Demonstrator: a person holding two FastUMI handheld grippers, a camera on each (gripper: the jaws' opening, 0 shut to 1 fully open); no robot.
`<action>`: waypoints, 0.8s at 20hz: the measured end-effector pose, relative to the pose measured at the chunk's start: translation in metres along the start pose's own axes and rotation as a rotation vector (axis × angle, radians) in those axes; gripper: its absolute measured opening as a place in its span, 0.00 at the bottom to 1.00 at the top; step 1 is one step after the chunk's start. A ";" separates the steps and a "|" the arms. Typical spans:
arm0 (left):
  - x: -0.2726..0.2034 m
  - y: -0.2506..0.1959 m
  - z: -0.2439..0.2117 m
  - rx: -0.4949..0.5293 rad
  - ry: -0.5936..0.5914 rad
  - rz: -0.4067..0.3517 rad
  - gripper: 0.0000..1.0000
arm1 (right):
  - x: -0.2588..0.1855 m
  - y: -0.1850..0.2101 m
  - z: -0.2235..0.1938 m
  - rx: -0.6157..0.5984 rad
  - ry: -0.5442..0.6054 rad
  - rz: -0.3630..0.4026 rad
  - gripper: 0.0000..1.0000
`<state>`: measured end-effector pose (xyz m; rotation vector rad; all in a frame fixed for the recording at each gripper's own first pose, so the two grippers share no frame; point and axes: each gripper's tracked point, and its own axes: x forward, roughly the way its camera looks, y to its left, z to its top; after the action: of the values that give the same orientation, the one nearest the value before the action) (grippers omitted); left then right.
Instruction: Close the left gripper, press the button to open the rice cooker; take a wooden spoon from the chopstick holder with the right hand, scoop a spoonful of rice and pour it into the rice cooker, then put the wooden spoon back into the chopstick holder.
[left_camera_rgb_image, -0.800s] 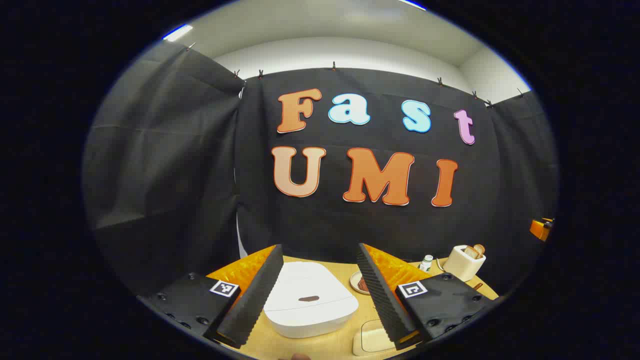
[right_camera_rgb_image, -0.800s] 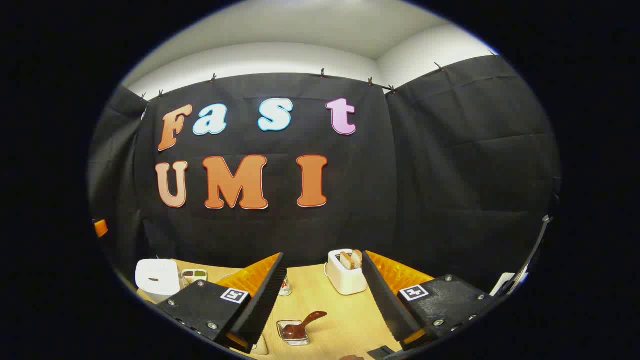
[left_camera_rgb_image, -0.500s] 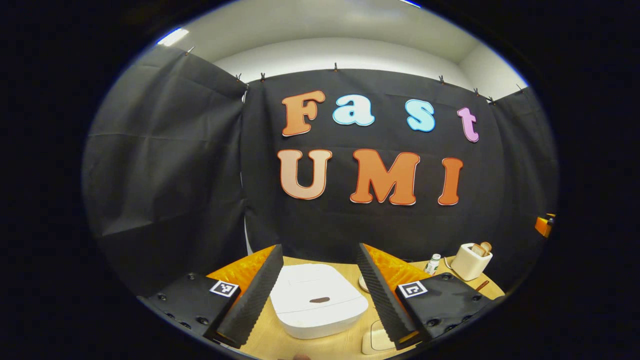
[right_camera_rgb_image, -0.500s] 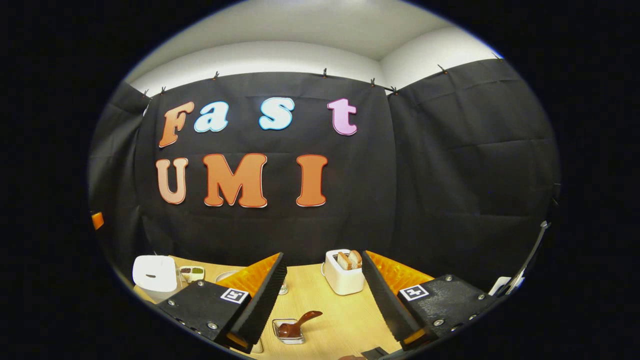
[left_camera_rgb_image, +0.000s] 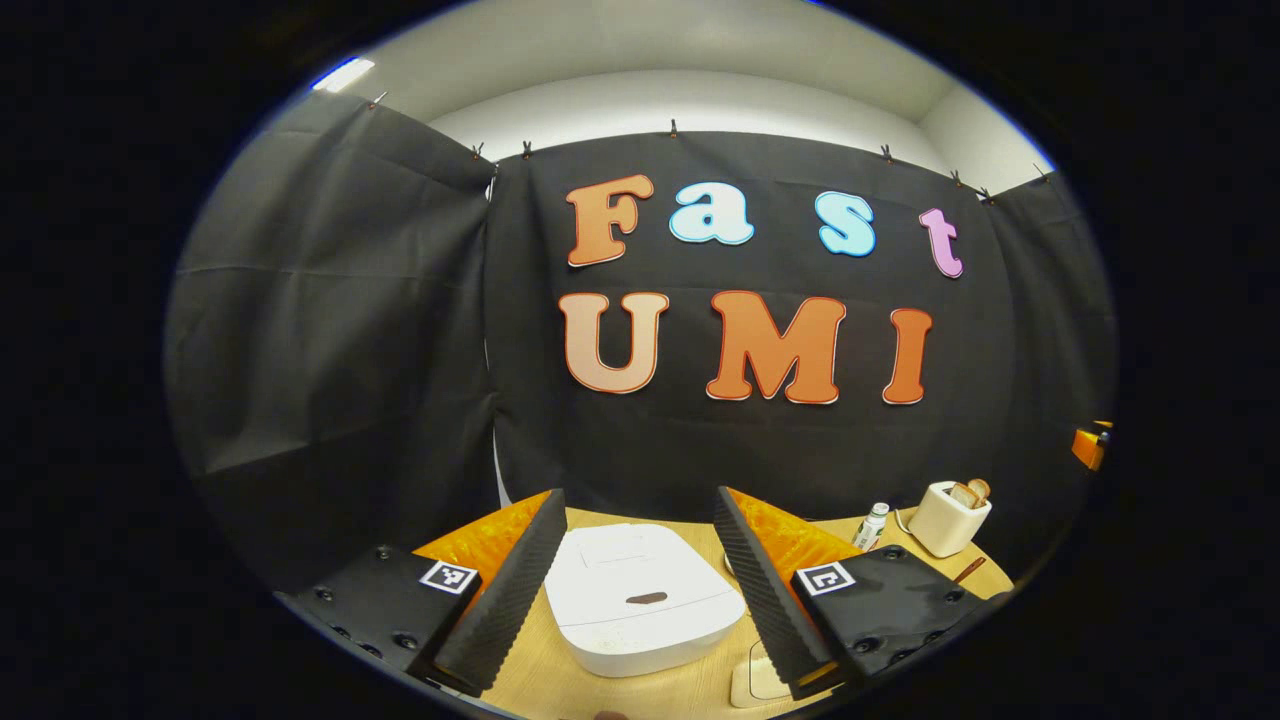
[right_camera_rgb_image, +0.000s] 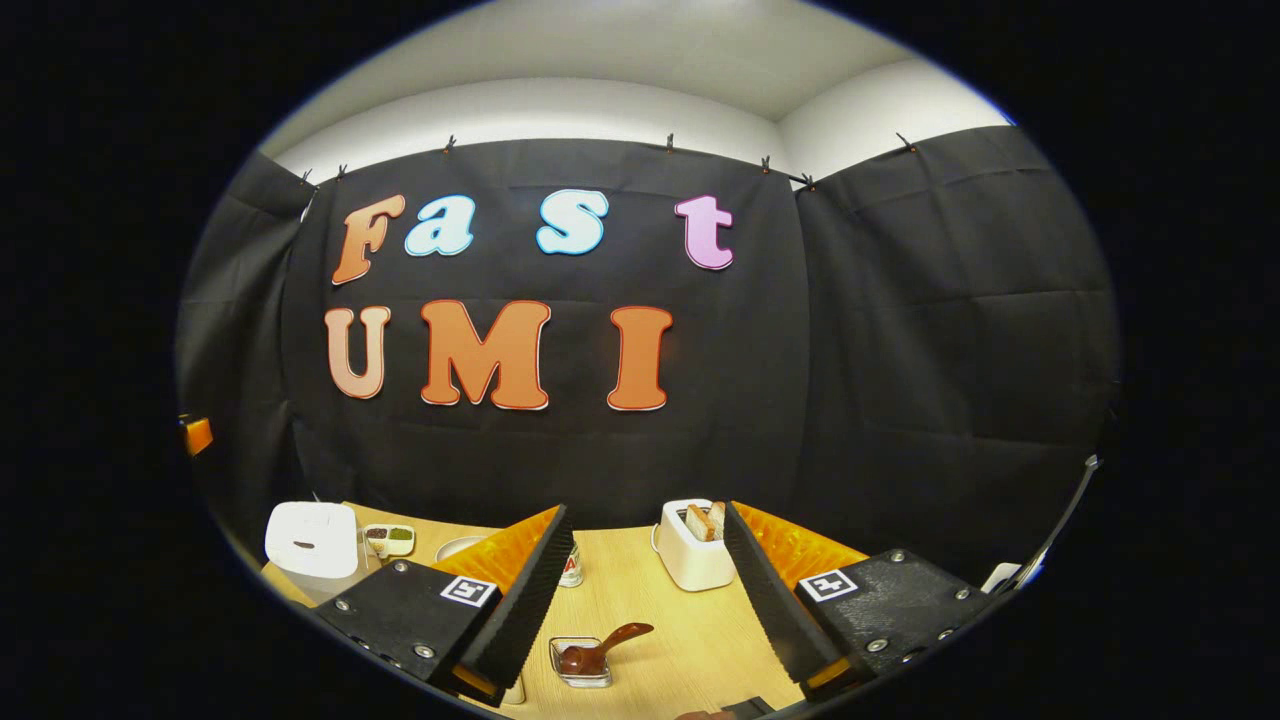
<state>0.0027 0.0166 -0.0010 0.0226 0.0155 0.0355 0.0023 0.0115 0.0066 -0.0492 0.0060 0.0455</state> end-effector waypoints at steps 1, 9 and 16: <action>0.000 -0.001 0.000 -0.004 0.005 -0.006 1.00 | 0.000 0.000 0.001 0.000 -0.001 0.001 0.94; 0.010 -0.003 0.004 0.006 -0.013 -0.020 1.00 | 0.005 0.004 0.000 -0.034 -0.013 0.003 0.94; 0.030 -0.013 -0.002 -0.001 -0.035 -0.049 0.08 | 0.008 0.016 -0.006 -0.039 0.003 0.038 0.94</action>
<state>0.0336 0.0049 -0.0041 0.0221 -0.0186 -0.0140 0.0094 0.0273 -0.0006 -0.0877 0.0090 0.0831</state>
